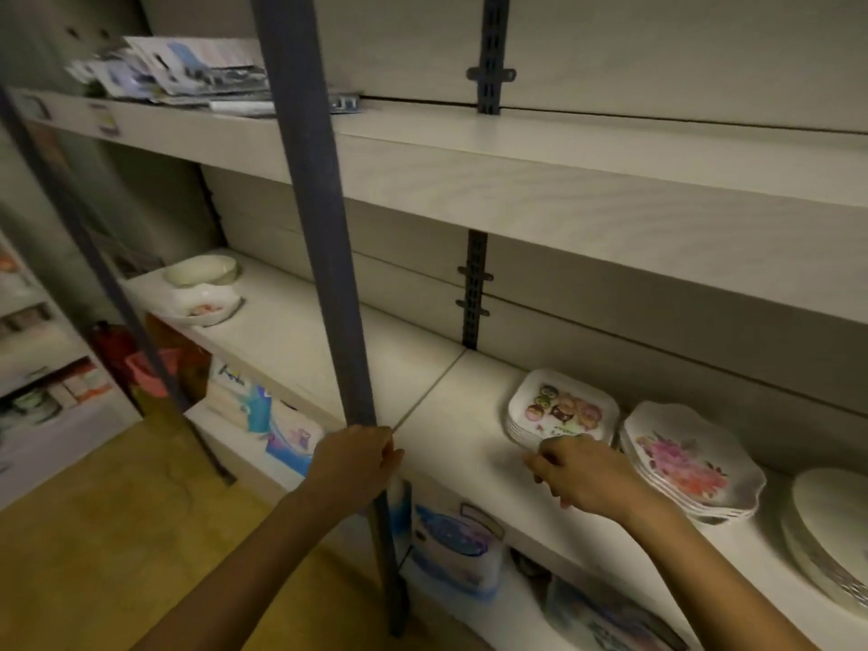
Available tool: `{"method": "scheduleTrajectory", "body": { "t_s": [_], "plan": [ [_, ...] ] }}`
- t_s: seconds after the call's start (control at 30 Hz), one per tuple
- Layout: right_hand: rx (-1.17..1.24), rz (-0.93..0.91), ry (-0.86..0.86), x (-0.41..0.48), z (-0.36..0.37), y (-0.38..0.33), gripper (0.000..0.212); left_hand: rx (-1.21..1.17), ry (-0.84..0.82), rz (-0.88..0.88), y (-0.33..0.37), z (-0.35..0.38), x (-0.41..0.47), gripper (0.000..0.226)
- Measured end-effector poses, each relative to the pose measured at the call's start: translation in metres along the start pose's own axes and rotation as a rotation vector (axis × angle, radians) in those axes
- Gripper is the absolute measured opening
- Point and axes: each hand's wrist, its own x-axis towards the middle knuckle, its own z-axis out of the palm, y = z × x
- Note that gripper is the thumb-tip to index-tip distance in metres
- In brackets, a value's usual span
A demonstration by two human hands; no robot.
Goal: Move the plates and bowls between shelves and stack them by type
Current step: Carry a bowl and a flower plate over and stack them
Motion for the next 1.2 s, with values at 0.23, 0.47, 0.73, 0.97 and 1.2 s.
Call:
{"method": "scheduleTrajectory", "body": {
  "t_s": [0.23, 0.47, 0.73, 0.97, 1.2],
  "plan": [
    [-0.052, -0.027, 0.020, 0.025, 0.028, -0.103, 0.049, 0.062, 0.023, 0.024, -0.117, -0.027, -0.014, 0.019],
    [-0.017, -0.055, 0.034, 0.055, 0.052, -0.196, 0.038, 0.075, 0.034, -0.004, -0.220, -0.057, -0.007, 0.028],
    [0.028, -0.097, 0.089, 0.111, 0.066, -0.275, 0.031, 0.059, 0.076, -0.009, -0.304, -0.075, 0.027, 0.023],
    [-0.018, -0.098, 0.071, 0.198, 0.074, -0.325, 0.035, 0.001, 0.120, -0.072, -0.384, -0.082, 0.086, 0.022],
    [-0.043, -0.077, 0.046, 0.305, 0.076, -0.385, 0.034, -0.050, 0.111, -0.133, -0.474, -0.110, 0.154, 0.020]
  ]
}}
